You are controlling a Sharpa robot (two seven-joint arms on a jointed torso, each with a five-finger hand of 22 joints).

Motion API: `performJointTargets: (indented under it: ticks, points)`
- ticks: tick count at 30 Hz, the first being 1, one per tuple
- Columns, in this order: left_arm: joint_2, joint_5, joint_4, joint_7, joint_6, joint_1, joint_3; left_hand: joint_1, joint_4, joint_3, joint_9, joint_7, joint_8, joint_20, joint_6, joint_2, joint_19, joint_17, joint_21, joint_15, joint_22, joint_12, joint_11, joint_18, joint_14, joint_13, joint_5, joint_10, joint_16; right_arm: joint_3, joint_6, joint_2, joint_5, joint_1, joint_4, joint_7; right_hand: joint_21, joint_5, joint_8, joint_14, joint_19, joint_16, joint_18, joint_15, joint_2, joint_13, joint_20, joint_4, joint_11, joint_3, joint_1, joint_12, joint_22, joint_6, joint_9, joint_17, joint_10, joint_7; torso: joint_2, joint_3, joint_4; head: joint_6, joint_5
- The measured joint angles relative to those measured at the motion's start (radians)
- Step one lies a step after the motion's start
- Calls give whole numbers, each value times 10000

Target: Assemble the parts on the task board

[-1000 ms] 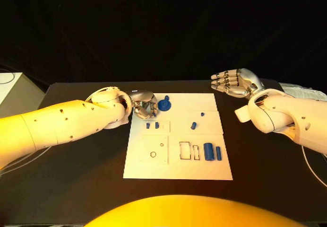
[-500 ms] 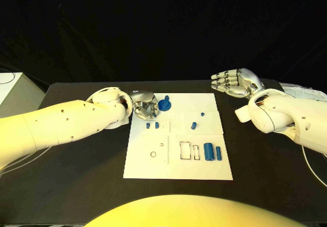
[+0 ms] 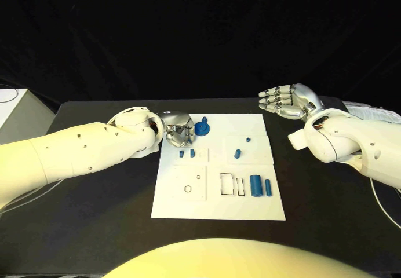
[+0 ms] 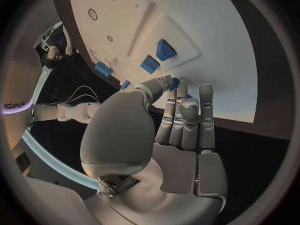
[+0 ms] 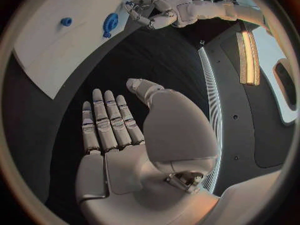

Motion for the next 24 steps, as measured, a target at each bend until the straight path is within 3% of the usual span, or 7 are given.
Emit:
performJointTargets:
  ticks: [18, 24]
  points:
    - [43, -222, -31, -79, -23, -19, -59, -60, 0, 0, 4, -18, -32, 0, -19, 13, 0, -37, -84, -36, -75, 21, -38, 0, 37, 71, 0, -42, -1, 0, 30, -13, 0, -1, -9, -2, 0, 0, 0, 0, 0, 0, 1, 0, 0, 0, 0, 0, 0, 0, 0, 0, 1, 0, 0, 1, 0, 0, -1, -8, 1, 9, -2]
    - [16, -237, 13, -115, -27, -38, -75, -60, 1, -55, -9, 54, -333, 21, -377, 14, 21, -37, -153, -36, -138, 21, 17, 0, 37, 159, 1, -104, 43, 0, 36, -13, 0, -4, -14, -2, 0, 0, 0, 0, 0, 0, 1, 0, 0, 0, 0, 0, 0, 0, 0, 0, 2, 0, 1, 1, 0, 0, -1, -14, 4, 27, -2]
